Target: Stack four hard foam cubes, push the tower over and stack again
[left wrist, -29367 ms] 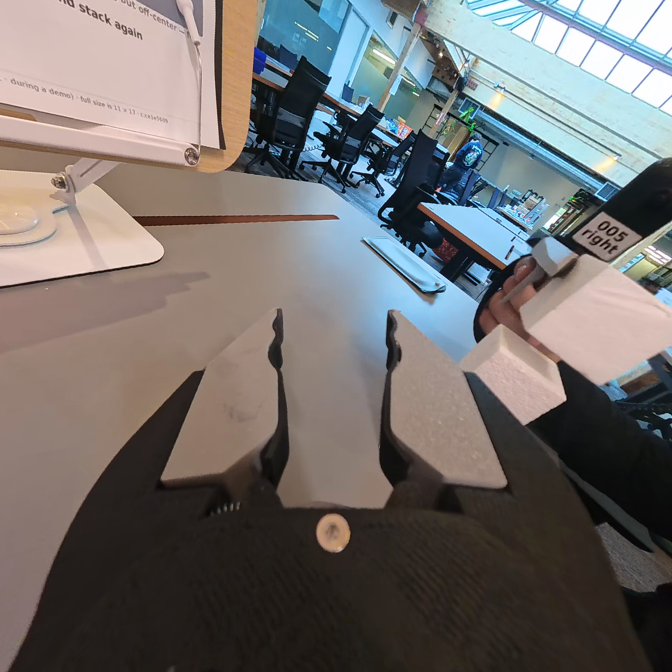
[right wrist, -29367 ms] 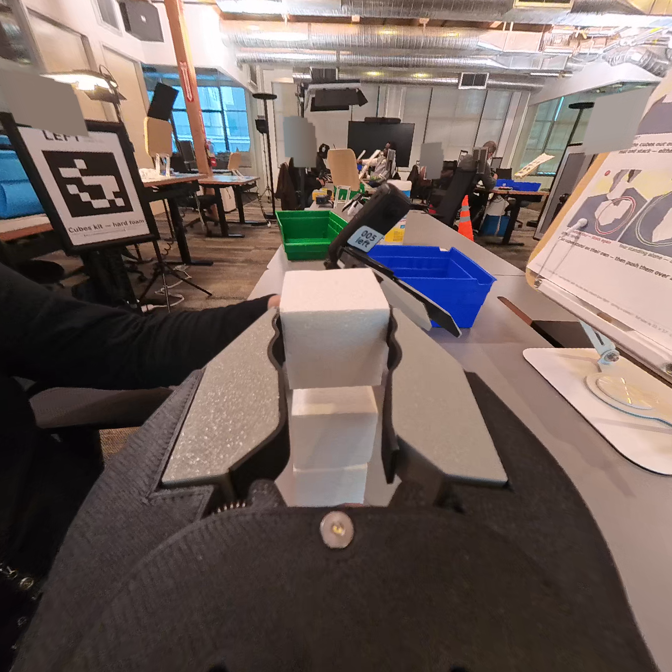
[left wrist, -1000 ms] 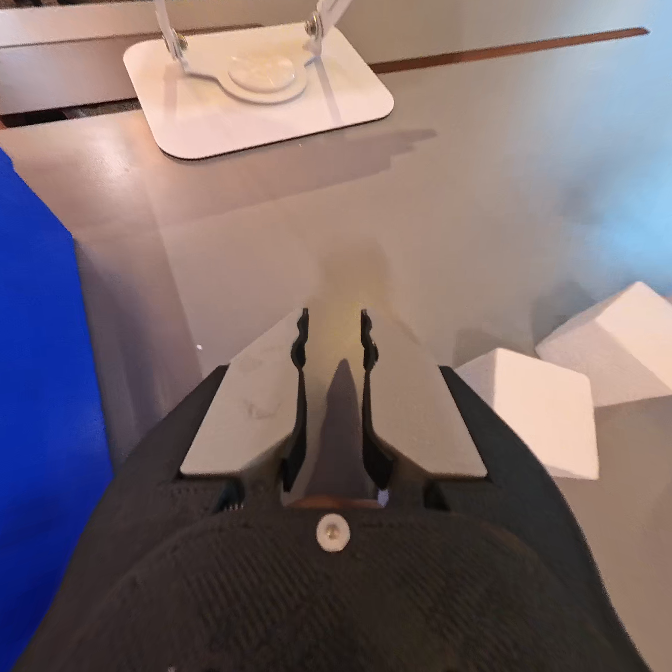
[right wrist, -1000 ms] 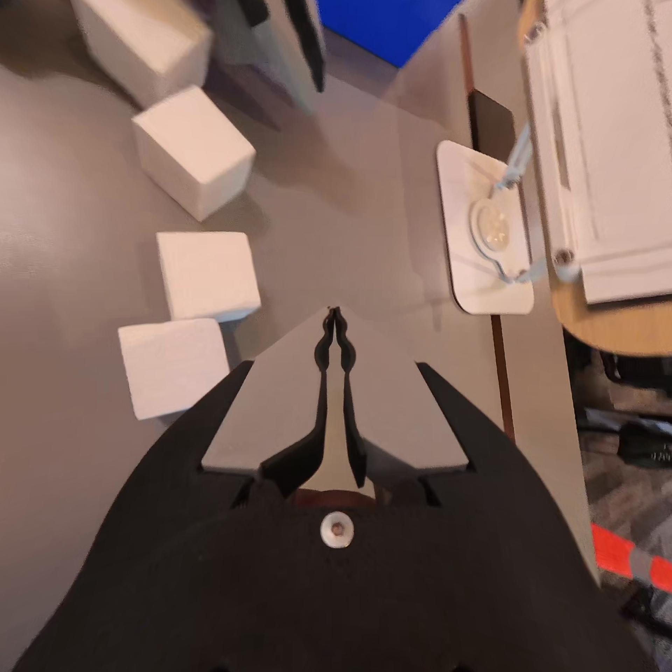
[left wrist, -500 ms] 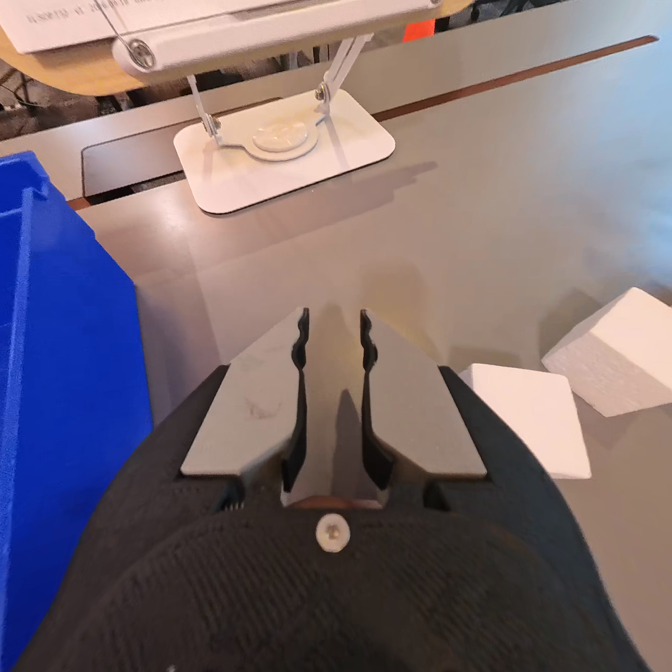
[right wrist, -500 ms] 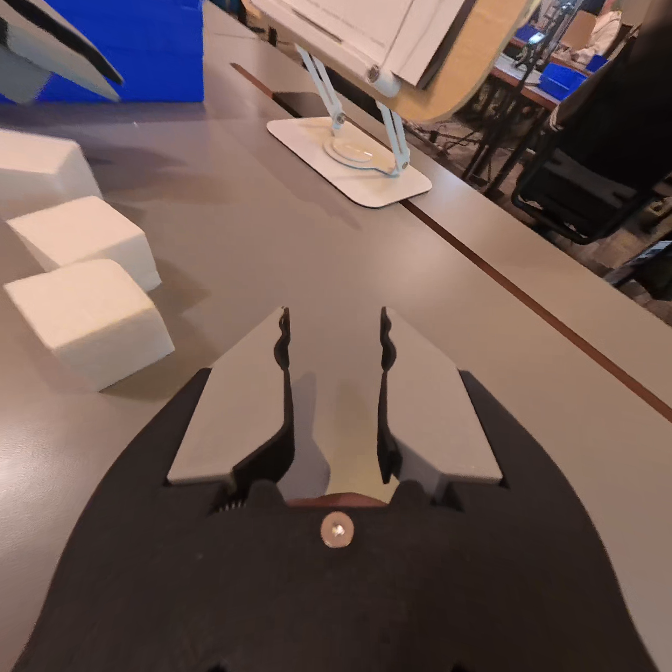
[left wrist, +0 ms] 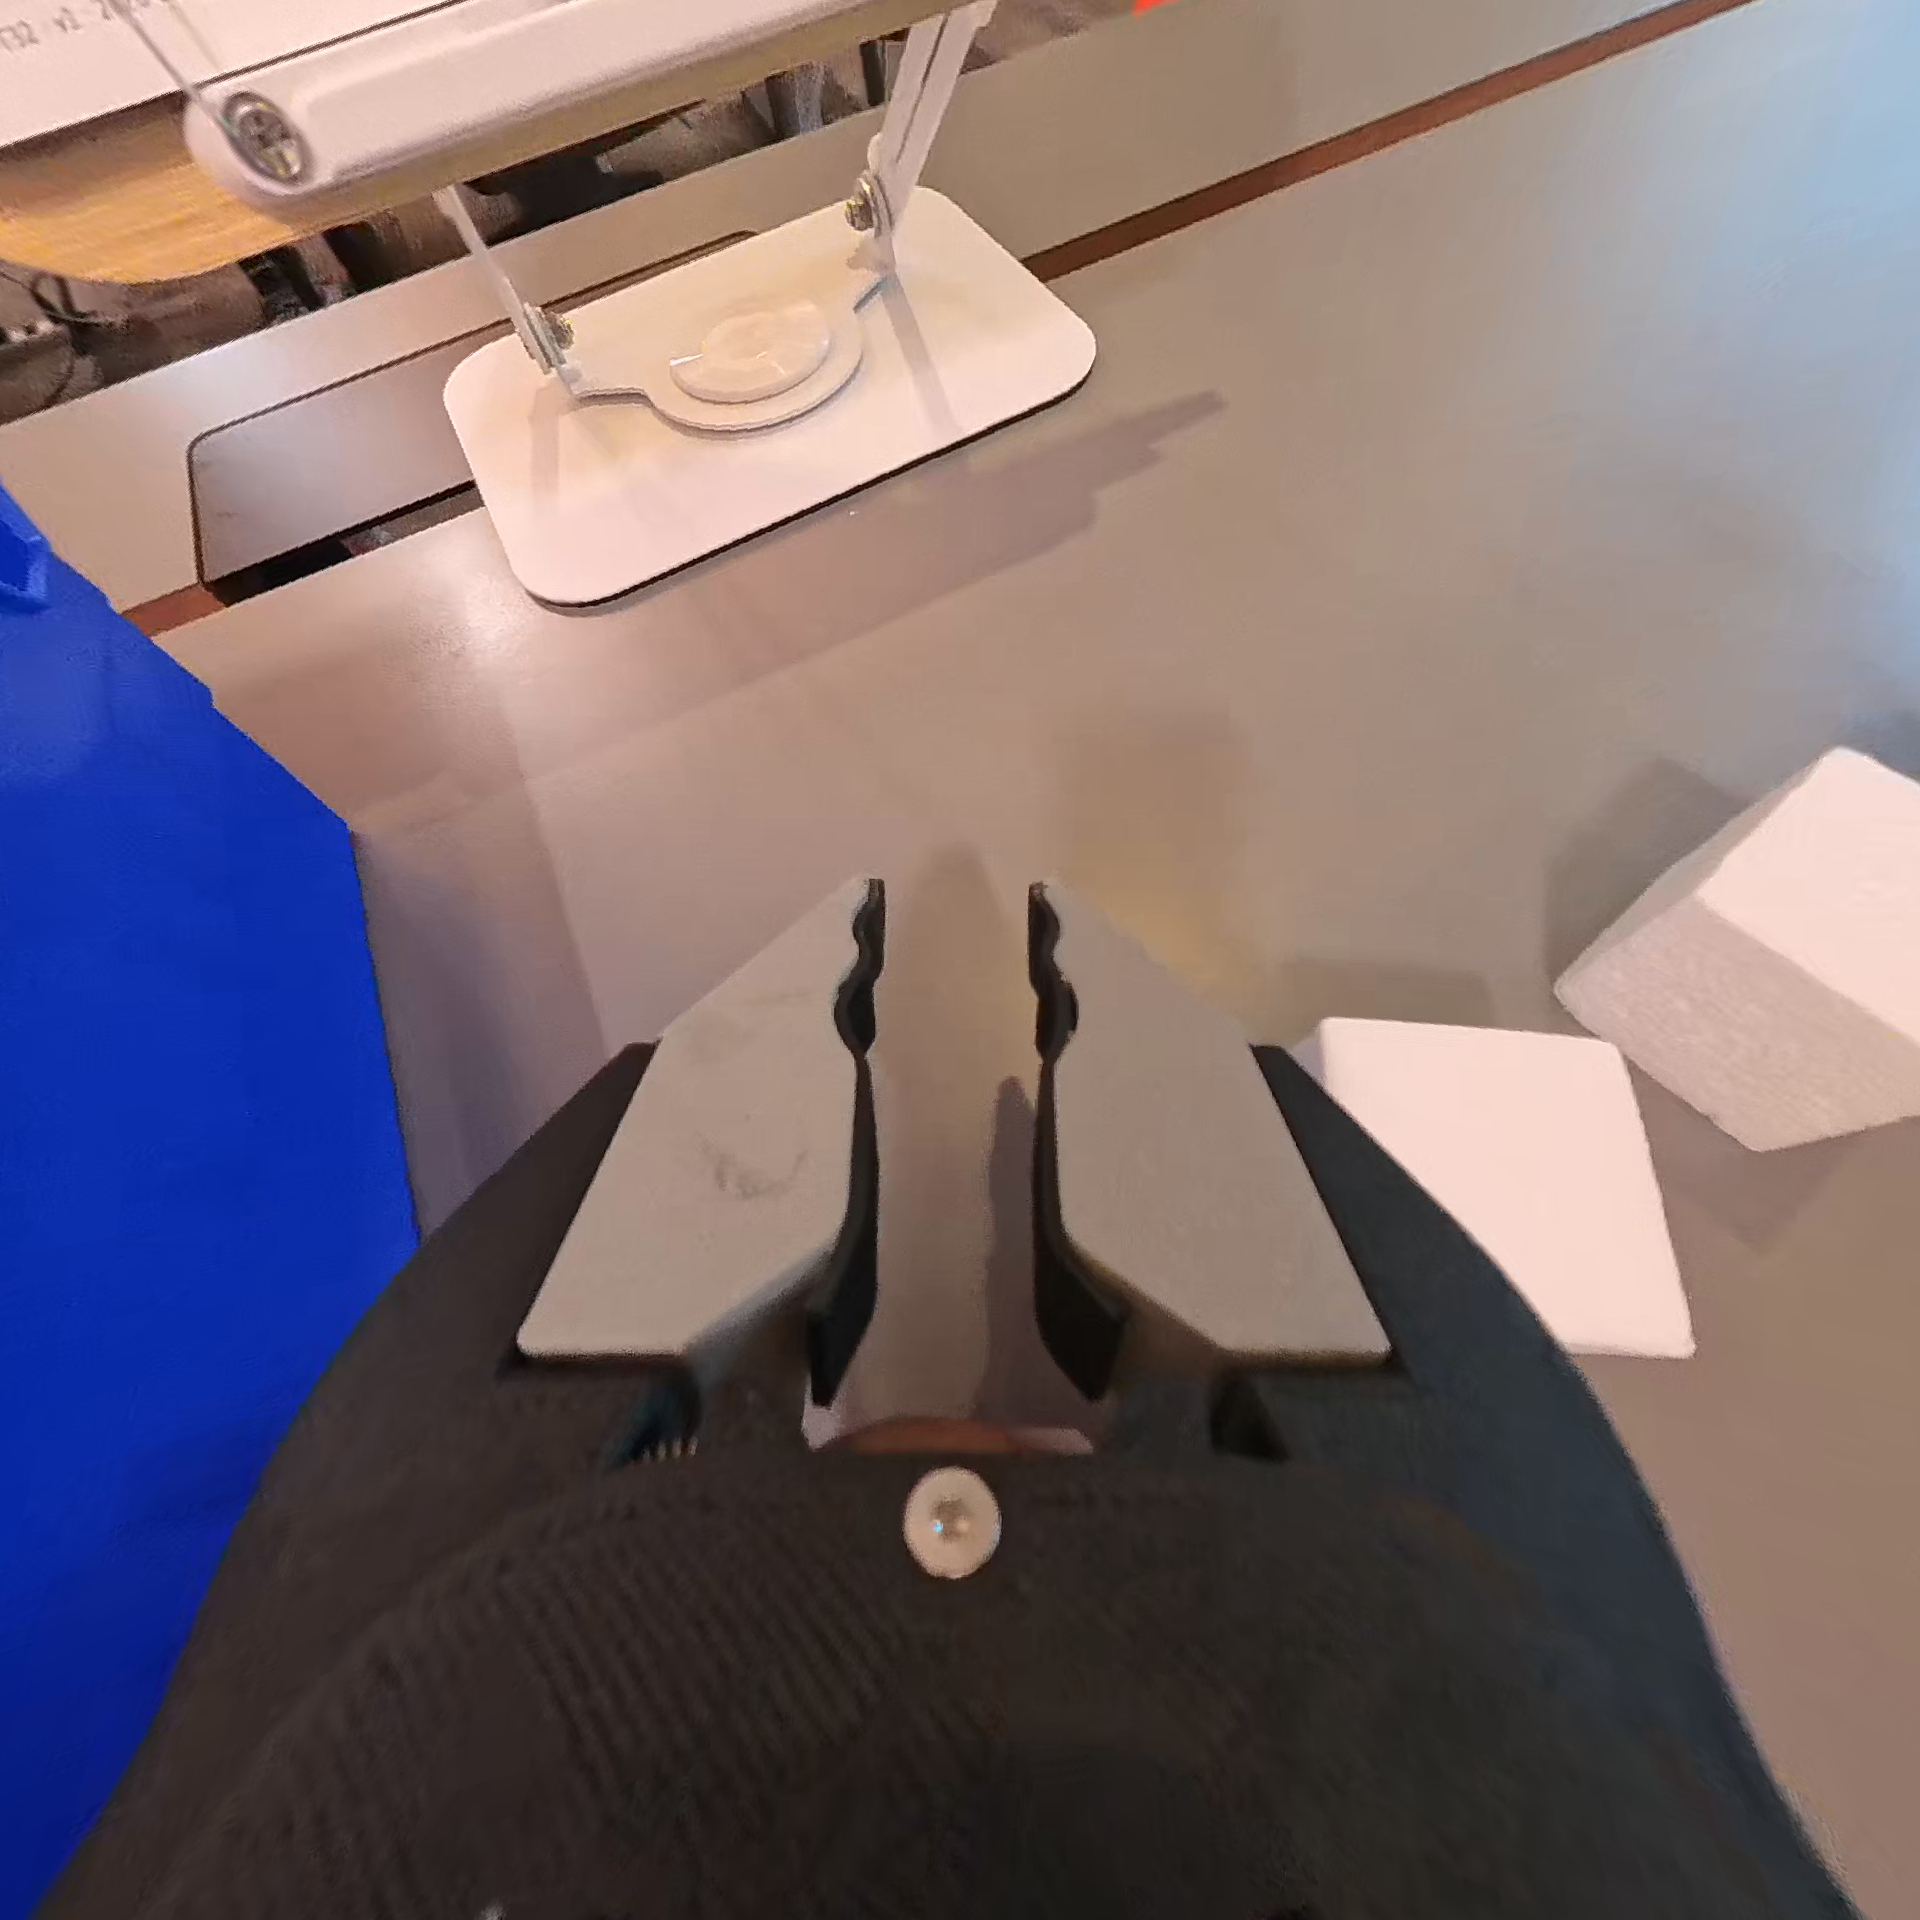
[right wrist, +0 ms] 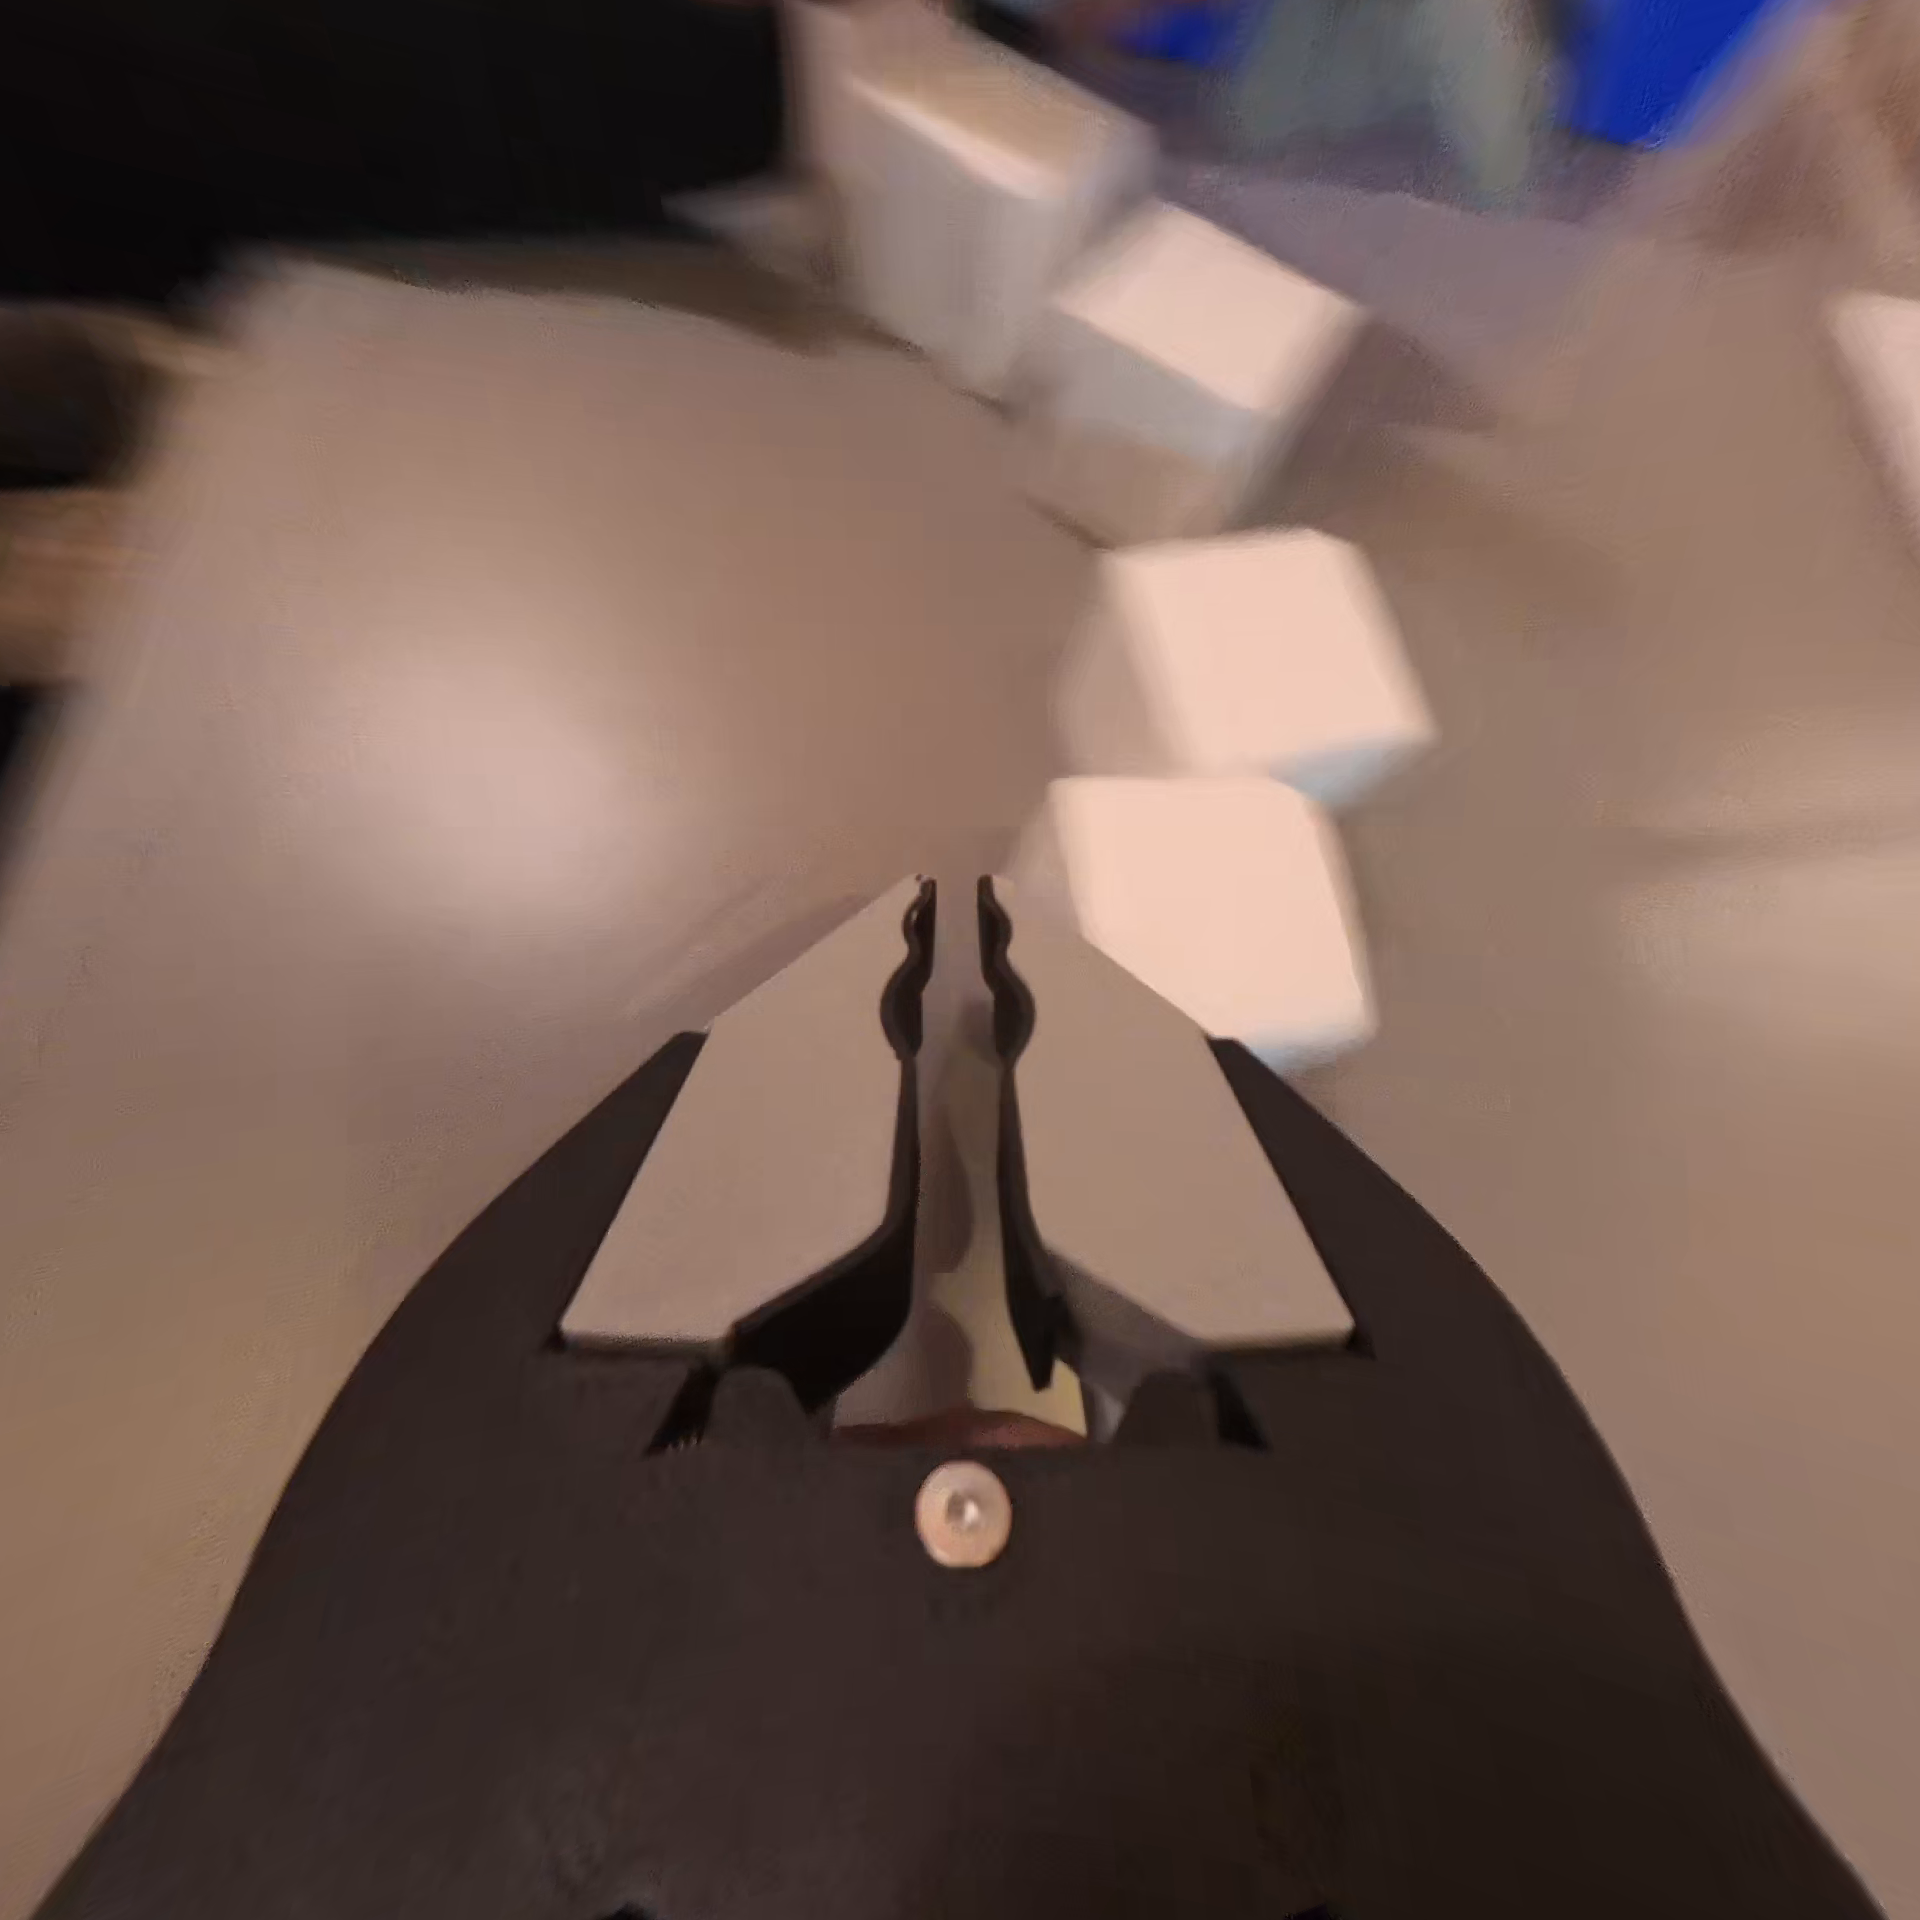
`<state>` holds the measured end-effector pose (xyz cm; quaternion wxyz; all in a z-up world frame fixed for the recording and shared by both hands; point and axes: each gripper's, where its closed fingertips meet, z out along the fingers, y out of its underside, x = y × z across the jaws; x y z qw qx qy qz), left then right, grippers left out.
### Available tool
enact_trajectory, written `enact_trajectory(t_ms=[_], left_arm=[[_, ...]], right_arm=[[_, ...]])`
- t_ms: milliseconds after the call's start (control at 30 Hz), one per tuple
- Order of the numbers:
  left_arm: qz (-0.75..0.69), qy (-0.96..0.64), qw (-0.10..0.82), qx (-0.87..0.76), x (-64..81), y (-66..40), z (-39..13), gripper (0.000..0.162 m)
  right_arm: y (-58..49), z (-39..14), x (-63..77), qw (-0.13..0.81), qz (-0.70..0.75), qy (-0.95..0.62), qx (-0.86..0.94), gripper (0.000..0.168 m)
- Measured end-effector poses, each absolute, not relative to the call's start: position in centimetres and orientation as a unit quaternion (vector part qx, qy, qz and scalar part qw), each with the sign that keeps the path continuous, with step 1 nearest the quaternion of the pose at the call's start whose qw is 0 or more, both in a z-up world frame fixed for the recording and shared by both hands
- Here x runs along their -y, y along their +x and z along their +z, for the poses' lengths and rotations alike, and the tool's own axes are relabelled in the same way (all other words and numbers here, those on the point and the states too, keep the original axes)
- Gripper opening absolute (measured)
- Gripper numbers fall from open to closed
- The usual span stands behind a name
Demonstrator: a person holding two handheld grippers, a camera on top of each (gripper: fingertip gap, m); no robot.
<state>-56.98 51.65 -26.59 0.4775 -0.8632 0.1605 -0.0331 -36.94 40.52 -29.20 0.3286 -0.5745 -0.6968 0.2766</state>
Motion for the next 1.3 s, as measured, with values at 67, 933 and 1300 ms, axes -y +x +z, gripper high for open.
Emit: enact_trajectory(t_ms=[67, 933, 1300], left_arm=[[-0.027, -0.863, 0.476, -0.169, -51.6, -56.7, -26.6, 0.026], [-0.029, -0.849, 0.481, -0.219, -49.9, -52.9, -24.6, 0.064], [-0.047, -0.816, 0.512, -0.265, -48.7, -49.5, -22.7, 0.075]], right_arm=[[-36.2, -29.1, -45.4, 0.394, 0.168, -0.635, 0.642, 0.010], [-37.9, -26.7, -47.8, 0.413, 0.368, -0.660, 0.509, 0.044], [-36.4, -25.8, -49.5, 0.497, 0.253, -0.647, 0.519, 0.014]])
